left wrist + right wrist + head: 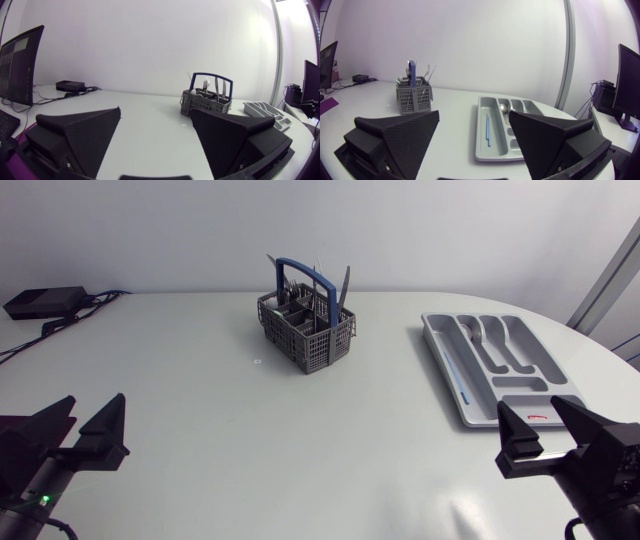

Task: Sort the cutlery from the basket into the organizer compartments.

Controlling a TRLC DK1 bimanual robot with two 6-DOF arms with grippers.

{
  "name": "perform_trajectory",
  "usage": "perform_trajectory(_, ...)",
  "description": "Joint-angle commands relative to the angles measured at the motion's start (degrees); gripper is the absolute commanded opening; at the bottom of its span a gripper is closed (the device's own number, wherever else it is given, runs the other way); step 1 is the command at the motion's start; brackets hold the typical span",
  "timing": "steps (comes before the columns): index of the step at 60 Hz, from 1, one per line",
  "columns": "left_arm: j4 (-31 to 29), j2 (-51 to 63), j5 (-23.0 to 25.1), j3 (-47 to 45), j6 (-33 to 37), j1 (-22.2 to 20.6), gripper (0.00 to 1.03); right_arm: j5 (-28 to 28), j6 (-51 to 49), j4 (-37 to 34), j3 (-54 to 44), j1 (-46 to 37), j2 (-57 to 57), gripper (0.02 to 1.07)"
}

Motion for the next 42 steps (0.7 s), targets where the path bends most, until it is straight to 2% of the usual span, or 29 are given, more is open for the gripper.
perform_trajectory(1, 1.9, 4.6, -0.2, 4.2, 0.5, 0.4, 0.96, 0.5, 0.5, 3.0, 3.4, 0.5, 5.0, 1.02)
perform_trajectory(12, 4.0, 17.6, -0.2, 11.1, -0.4, -0.2, 0.96, 0.5, 1.1, 6.6, 10.8, 1.6, 18.8, 1.02)
perform_trajectory(24, 3.5, 32.1, -0.4, 18.9, -2.6, -3.0, 0.96, 2.8, 2.2, 10.2, 17.1, 8.9, 33.8, 1.02)
perform_trajectory(30, 0.8, 41.4, -1.3, 23.6, -1.9, -4.3, 0.96, 2.8, 3.9, 11.7, 20.0, 10.5, 42.3, 1.02)
perform_trajectory(38, -2.4, 49.2, -1.3, 28.3, 0.3, -4.8, 0.96, 3.8, 3.2, 7.8, 25.7, 14.7, 51.0, 1.02)
perform_trajectory(42, -6.9, 53.7, -1.3, 32.3, 2.2, -5.5, 0.96, 5.5, 1.2, 7.6, 28.2, 17.4, 55.3, 1.02)
